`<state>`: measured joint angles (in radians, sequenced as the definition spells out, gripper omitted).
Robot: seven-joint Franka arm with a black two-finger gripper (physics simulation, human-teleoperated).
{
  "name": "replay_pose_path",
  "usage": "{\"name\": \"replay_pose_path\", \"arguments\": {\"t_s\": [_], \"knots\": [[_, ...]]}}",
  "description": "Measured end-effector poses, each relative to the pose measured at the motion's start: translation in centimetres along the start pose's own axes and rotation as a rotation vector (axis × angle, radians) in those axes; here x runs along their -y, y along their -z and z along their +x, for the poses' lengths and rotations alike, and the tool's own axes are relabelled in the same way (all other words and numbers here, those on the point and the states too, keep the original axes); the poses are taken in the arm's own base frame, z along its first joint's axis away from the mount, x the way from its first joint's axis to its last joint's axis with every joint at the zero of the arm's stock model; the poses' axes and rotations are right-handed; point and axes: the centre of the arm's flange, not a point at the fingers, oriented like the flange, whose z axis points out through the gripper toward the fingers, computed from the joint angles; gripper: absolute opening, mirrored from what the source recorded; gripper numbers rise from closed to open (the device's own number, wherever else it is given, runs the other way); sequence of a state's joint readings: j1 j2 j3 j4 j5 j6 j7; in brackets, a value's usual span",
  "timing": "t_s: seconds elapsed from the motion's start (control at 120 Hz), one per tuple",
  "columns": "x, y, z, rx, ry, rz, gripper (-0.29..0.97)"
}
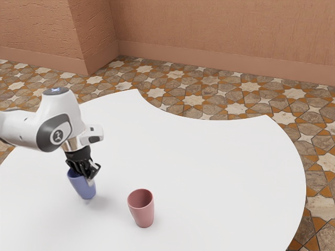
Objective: Place the left cup onto the right cup
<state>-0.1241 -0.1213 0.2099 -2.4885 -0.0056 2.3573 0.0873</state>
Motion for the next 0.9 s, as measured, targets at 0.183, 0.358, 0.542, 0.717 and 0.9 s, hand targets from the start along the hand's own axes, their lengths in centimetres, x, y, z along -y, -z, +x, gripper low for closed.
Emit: {"name": "replay_pose_path", "arguments": {"t_s": [0.183,0.358,0.542,0.717,0.9], "knots": [[-0.5,1.7,-0.2,-0.016,-0.009,-0.006,-0.1],[-2.1,3.9,-0.6,-0.024,-0.036,-0.01,-0.1],[-3.7,6.0,-0.2,-0.008,-0.057,-0.006,-0.1],[-5.6,7.6,0.1,0.021,-0.088,0.002,-0.1],[-7.8,9.9,-0.4,0.019,-0.124,0.008,-0.1]]}}
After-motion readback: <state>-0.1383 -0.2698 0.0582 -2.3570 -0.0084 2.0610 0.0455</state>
